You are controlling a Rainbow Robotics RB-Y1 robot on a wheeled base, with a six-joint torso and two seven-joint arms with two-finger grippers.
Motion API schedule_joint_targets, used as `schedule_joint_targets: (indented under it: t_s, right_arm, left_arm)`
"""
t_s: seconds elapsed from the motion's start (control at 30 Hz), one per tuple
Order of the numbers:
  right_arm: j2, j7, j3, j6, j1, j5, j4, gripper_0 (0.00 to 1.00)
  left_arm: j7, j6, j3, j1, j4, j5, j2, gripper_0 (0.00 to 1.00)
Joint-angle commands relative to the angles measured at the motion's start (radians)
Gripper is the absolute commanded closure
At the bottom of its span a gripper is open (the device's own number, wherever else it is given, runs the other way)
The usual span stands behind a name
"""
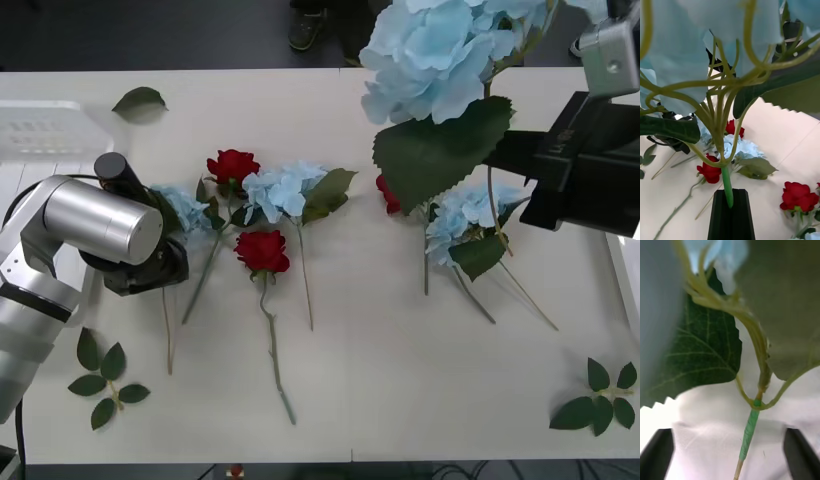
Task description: Place the red flowers into the right box and the blue flowers into the left box. If a person shows an open palm, hand one flower to the person first, then continue sorting.
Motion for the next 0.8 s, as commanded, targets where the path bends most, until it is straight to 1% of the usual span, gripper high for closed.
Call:
schedule_joint_targets:
  t_s: [0.03, 0.07, 0.1, 0.23, 0.47, 0.67, 0.8]
  right_arm:
    - [0.015, -0.103, 0.058, -0.012, -0.021, 0.091, -0.056, 1.0]
    - [0.017, -0.113, 0.073, -0.012, -0.027, 0.111, -0.059, 1.0]
    - [0.018, -0.124, 0.084, -0.012, -0.032, 0.122, -0.059, 1.0]
    - [0.058, -0.195, 0.168, -0.012, -0.081, 0.24, -0.059, 1.0]
    - [0.092, -0.307, 0.29, -0.016, -0.133, 0.415, -0.058, 1.0]
    - [0.102, -0.431, 0.448, -0.127, -0.142, 0.675, -0.061, 1.0]
    - [0.107, -0.489, 0.504, -0.153, -0.142, 0.777, -0.061, 1.0]
  left_arm:
    - [-0.026, -0.009, 0.002, -0.029, -0.011, -0.009, -0.009, 0.96]
    - [-0.023, -0.01, 0.002, -0.029, -0.009, -0.007, -0.009, 1.0]
    - [-0.023, -0.01, 0.002, -0.029, -0.008, -0.01, -0.009, 1.0]
    - [-0.029, -0.016, -0.002, -0.029, -0.004, -0.019, -0.009, 1.0]
    - [-0.026, -0.022, -0.004, -0.029, -0.006, -0.021, -0.009, 1.0]
    - [-0.018, -0.018, 0.028, -0.05, -0.015, -0.012, -0.009, 1.0]
    - [-0.023, 0.027, 0.074, -0.084, -0.047, -0.012, -0.009, 1.0]
